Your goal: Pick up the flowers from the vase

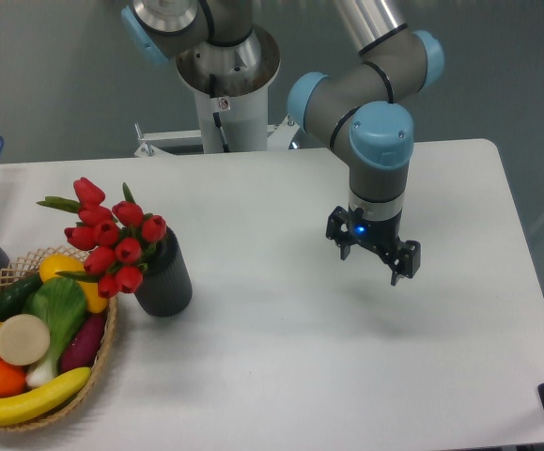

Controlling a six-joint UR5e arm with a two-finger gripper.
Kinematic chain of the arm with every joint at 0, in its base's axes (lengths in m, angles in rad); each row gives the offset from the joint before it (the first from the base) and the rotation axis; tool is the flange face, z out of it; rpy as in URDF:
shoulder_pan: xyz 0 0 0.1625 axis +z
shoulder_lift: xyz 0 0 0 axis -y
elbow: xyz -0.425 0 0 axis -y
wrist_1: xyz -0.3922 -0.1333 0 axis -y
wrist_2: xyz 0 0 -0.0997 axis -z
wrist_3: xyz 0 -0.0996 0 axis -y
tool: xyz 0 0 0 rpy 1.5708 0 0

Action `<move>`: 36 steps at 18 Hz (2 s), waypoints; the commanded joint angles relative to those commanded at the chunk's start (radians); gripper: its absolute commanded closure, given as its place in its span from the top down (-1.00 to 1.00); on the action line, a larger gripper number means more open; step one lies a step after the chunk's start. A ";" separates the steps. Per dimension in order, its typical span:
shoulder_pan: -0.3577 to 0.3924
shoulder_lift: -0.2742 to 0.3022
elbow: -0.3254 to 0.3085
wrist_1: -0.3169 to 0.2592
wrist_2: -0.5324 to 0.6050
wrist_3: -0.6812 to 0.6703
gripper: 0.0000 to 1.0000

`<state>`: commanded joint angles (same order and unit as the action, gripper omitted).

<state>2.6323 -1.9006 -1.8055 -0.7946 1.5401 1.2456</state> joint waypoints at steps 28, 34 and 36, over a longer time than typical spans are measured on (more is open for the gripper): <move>0.020 0.216 -0.296 0.101 -1.098 -0.041 1.00; 0.014 0.282 -0.390 0.101 -1.106 -0.034 1.00; 0.005 0.284 -0.405 0.101 -1.106 -0.029 1.00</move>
<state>2.6370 -1.6168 -2.2104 -0.6934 0.4341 1.2164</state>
